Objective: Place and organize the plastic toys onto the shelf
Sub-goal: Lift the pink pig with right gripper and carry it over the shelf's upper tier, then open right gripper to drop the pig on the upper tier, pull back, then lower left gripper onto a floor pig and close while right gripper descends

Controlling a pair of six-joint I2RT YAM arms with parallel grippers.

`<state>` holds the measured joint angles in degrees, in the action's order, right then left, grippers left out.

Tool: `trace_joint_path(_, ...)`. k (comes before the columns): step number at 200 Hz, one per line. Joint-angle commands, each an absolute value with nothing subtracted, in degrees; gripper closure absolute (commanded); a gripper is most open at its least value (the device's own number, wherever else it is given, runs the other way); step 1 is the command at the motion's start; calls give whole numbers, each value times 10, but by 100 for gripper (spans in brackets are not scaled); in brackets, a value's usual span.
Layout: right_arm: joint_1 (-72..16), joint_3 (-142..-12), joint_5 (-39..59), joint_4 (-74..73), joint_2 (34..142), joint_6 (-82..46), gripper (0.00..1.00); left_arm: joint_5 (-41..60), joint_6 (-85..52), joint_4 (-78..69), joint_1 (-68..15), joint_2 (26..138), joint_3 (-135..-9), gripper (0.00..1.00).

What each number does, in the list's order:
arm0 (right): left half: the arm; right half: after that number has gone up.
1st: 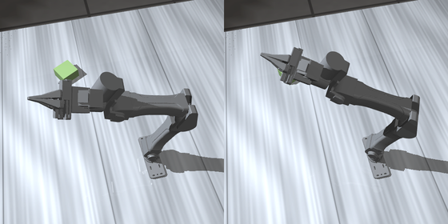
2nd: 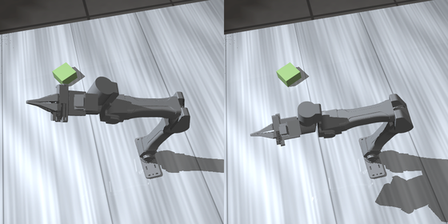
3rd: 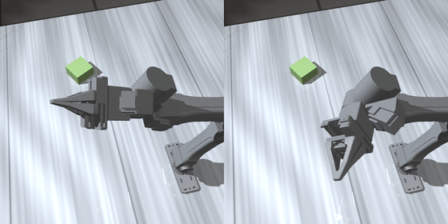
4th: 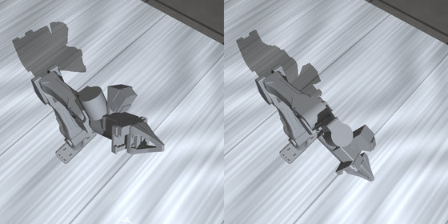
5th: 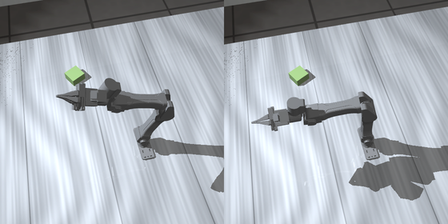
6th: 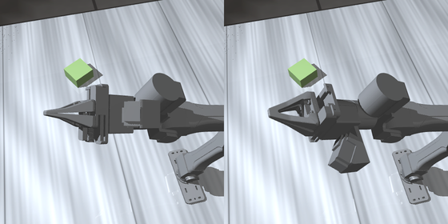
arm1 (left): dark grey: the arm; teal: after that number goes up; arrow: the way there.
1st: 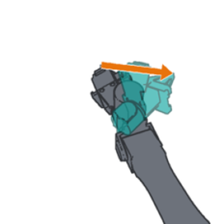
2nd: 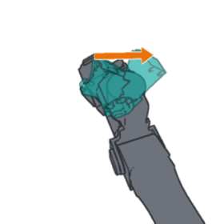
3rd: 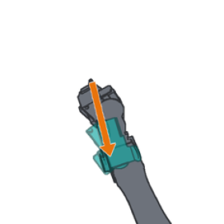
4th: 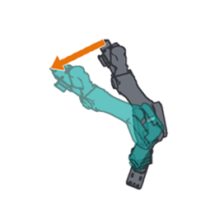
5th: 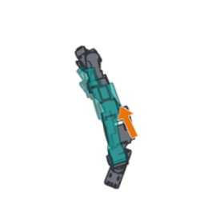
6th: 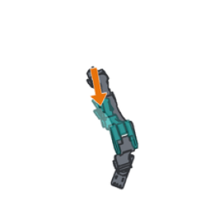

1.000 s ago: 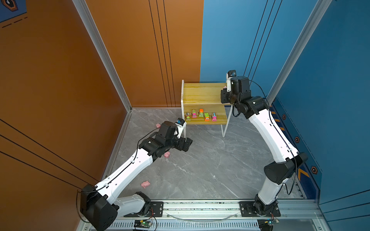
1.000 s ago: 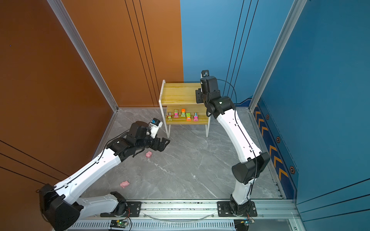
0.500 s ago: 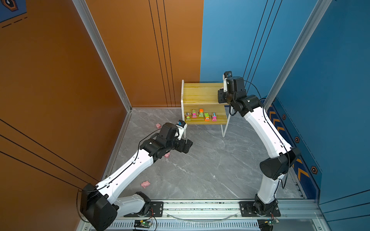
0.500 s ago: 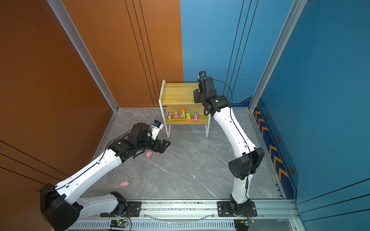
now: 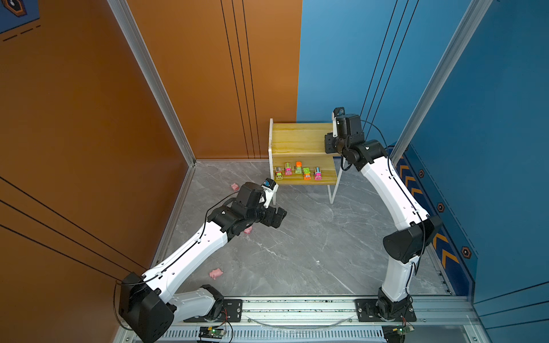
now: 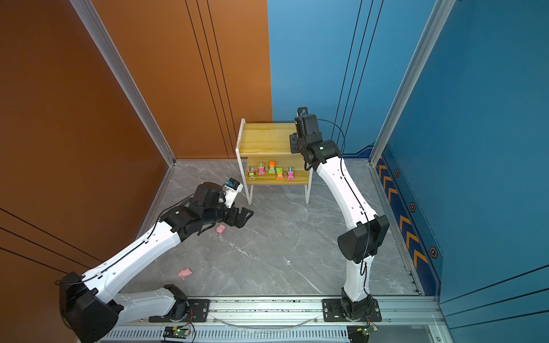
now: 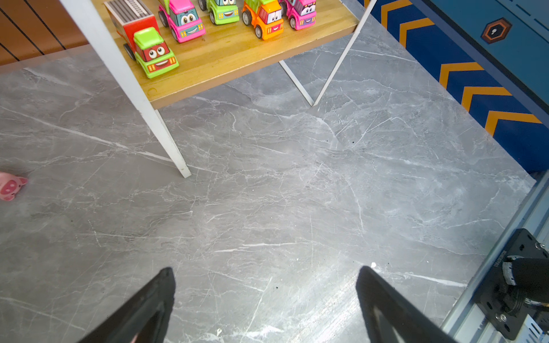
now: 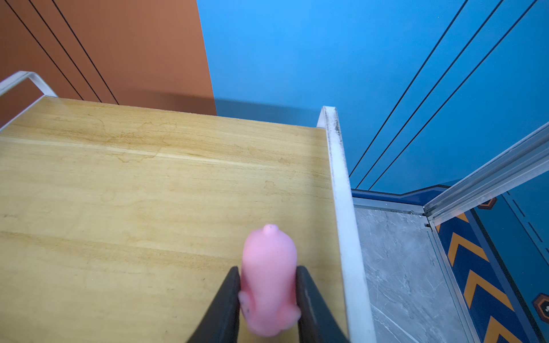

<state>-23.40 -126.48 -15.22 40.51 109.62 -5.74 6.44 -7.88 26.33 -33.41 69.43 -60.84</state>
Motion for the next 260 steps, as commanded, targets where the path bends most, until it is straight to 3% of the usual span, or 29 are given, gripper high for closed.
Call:
trace_joint_path(1,-229,-1287,-153,422,1107,-56,67,79,-75,250,-337,688,-602,4)
trace_joint_path(72,-227,-1298,-146,422,1115,-53,56,85,-80,245,-327,690,-599,4)
trace_joint_path(104,-226,-1324,-144,422,1109,-48,45,80,-83,245,-315,684,-598,4)
trace_joint_path(154,-239,-1309,-136,418,1028,-39,32,30,-118,264,-281,658,-597,0)
trace_joint_path(204,-322,-969,-150,274,778,-44,17,-44,-214,354,-193,617,-546,1)
trace_joint_path(260,-466,-598,-150,166,564,-153,16,-87,-278,398,-173,693,-503,0)
